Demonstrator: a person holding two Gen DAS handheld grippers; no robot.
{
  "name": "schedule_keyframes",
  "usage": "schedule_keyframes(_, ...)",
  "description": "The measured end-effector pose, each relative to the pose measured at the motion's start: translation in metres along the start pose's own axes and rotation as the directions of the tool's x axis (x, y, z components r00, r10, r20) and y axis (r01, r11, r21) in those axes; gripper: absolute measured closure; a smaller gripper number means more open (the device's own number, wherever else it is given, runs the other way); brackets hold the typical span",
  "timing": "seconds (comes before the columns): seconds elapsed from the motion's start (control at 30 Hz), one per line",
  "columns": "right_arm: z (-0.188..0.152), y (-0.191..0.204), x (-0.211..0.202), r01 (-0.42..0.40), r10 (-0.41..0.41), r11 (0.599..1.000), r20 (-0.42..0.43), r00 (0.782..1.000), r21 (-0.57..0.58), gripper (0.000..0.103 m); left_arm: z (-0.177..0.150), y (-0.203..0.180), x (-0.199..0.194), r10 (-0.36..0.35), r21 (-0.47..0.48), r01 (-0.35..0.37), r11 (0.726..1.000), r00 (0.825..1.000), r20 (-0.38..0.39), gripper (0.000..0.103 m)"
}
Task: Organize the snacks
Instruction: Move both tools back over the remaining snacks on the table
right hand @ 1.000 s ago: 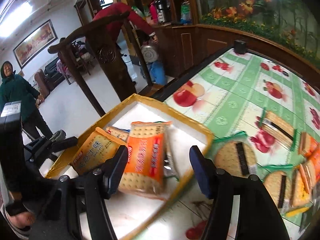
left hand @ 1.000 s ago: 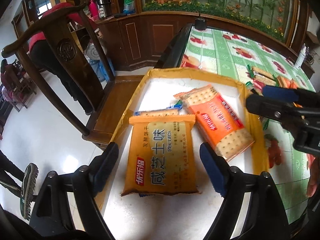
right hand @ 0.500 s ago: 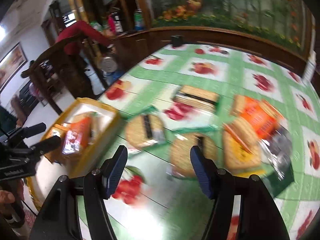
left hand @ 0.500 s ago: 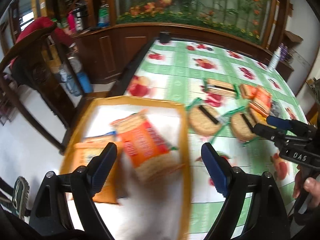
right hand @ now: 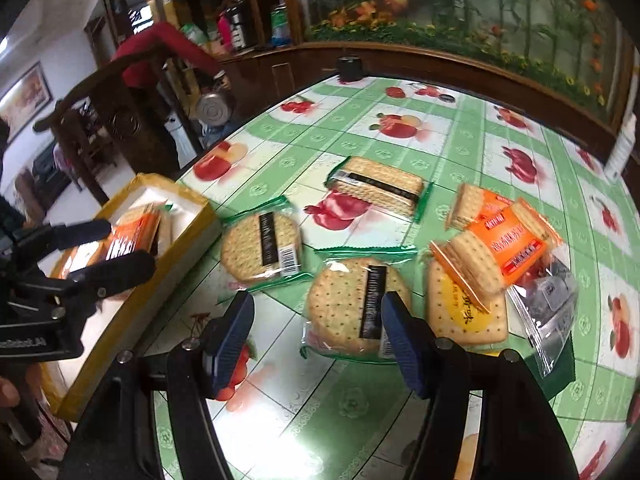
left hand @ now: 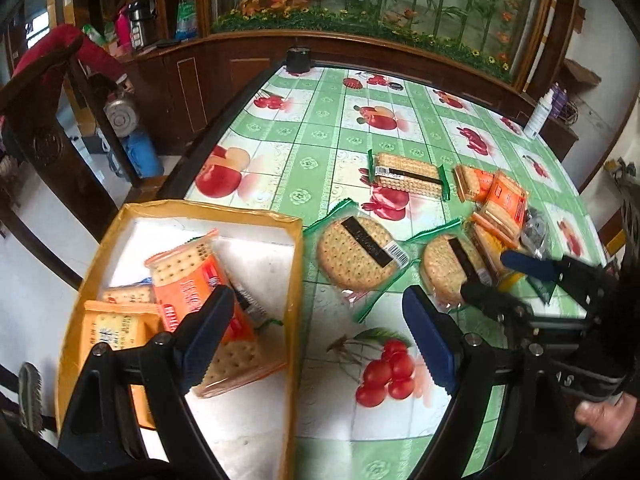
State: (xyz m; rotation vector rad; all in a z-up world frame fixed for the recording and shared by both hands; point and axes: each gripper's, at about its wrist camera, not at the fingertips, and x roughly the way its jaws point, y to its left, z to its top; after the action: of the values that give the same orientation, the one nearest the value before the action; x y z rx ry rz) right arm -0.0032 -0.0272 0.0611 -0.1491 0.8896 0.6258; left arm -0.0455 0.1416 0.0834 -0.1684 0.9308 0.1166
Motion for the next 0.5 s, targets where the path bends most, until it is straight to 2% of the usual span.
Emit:
schedule_keyframes(0.17,-0.011,-0.017,-0.002,0.0,0.001,0.999,-0.02,1.0,0.036,0.037,0.013,-0.009,0.016,-0.072,-0.09,0.067,0.994,0.996,-0.048,0.017)
schedule_keyframes(0.3,-0.017,-0.03,-0.011,-0.014,0.014,0.998,-0.001,1.0,0.066,0.037,0.023,-0.026,0.027,-0.07,-0.125,0.063,0.99,0.996,-0.05,0.017)
schedule_keyframes(0.5,-0.024,-0.045,-0.019,-0.035,0.034,0.996,0.01,0.999,0.084,0.035,0.032,-0.044,0.054,-0.062,-0.161,0.045,0.986,0.993,-0.101,0.017)
